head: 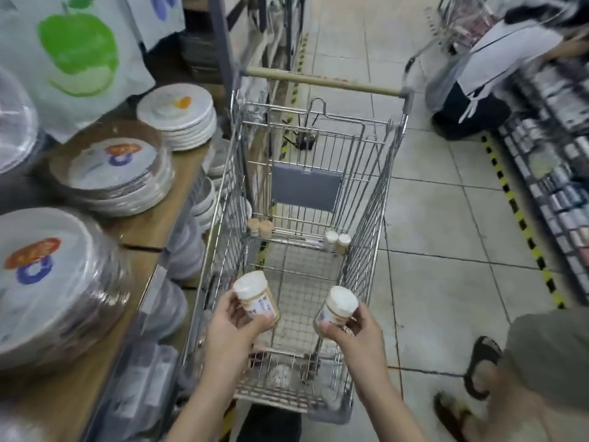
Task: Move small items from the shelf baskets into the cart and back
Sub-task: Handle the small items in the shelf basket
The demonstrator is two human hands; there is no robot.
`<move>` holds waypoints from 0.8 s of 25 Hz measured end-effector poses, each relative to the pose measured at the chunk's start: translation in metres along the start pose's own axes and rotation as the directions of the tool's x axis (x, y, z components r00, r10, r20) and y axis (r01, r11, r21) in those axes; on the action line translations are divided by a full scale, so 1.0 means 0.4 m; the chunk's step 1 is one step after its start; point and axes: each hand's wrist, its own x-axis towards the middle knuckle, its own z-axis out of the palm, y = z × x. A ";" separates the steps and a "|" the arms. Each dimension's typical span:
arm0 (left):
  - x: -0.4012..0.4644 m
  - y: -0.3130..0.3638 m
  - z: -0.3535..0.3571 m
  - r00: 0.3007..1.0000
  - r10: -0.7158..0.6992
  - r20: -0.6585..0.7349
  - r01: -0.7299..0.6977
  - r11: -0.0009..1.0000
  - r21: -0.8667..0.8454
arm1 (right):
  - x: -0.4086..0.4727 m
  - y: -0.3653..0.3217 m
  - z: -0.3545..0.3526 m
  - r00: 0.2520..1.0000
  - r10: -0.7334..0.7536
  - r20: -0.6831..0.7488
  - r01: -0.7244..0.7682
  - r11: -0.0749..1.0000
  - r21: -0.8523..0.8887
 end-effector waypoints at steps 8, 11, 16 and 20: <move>0.498 -0.150 0.137 0.992 -0.092 0.086 0.076 0.982 0.176 | 0.472 0.157 0.108 0.970 0.177 -0.165 -0.195 0.975 -0.103; 0.662 -0.255 0.198 0.988 -0.111 0.109 0.082 0.967 0.240 | 0.638 0.253 0.132 0.953 0.215 -0.214 -0.254 0.951 -0.176; 0.884 -0.450 0.296 0.986 -0.116 0.123 0.077 0.955 0.288 | 0.859 0.399 0.168 0.924 0.202 -0.326 -0.284 0.932 -0.227; 1.009 -0.583 0.359 0.985 -0.104 0.139 0.060 0.956 0.286 | 0.986 0.497 0.196 0.921 0.131 -0.366 -0.223 0.950 -0.221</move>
